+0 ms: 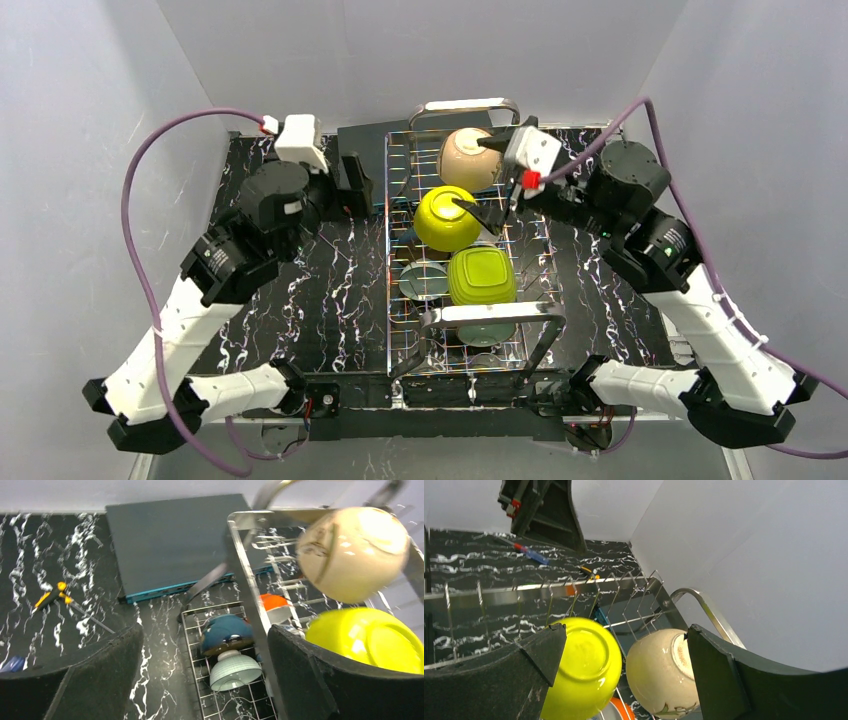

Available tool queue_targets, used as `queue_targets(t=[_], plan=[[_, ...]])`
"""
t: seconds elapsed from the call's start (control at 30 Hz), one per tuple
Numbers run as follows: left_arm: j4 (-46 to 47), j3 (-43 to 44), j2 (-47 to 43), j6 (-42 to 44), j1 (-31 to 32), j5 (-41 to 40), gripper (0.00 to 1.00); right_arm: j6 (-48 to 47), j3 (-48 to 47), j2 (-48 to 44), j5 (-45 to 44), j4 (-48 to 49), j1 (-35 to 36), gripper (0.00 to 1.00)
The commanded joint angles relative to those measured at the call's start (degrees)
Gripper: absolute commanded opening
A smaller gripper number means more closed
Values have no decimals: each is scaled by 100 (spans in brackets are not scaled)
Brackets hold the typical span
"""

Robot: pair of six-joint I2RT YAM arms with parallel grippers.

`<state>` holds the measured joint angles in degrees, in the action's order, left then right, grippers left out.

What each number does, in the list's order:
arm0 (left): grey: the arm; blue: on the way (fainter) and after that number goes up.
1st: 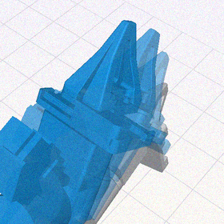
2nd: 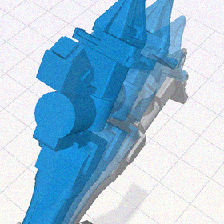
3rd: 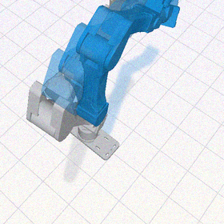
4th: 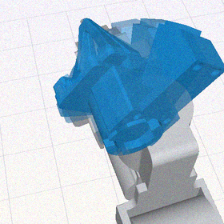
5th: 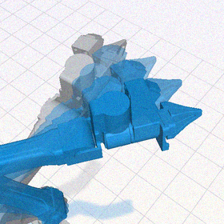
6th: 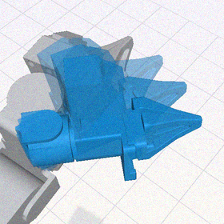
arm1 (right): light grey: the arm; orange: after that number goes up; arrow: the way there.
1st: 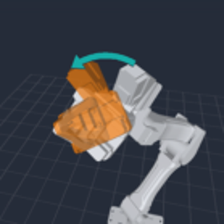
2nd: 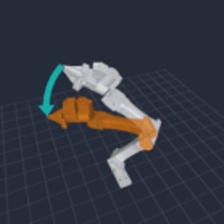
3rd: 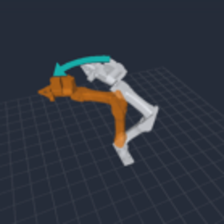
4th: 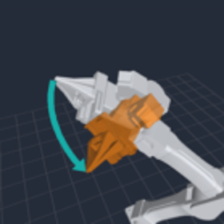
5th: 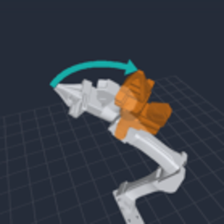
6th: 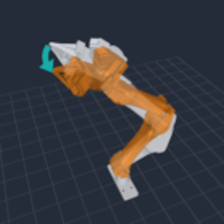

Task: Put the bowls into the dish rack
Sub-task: Turn the bowl upside down on the dish rack, then reset both arms

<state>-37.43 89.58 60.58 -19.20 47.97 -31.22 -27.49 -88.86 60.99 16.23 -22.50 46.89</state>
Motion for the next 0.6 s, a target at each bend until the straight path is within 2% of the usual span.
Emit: queue_targets(t=[0.0,0.07,0.23,0.37,0.47,0.57], plan=[[-330,-73,-106,-579,-1313,1835,94,899,-671,287,-475,287,-28,99],[-316,-202,-65,-711,-1876,2563,98,1065,-880,460,-637,206,-23,99],[-249,-578,94,-955,-2869,4086,98,1292,-1330,858,-1461,112,-28,99],[189,-1187,75,-1374,-3658,5193,98,1409,-1629,1117,-2167,175,-173,99],[554,-1645,-2,-1617,-4220,5831,98,1674,-1798,1297,-2085,253,-638,99],[864,-2066,-86,-1805,-4662,6217,98,2332,-1653,1403,-1400,575,-1546,99]])
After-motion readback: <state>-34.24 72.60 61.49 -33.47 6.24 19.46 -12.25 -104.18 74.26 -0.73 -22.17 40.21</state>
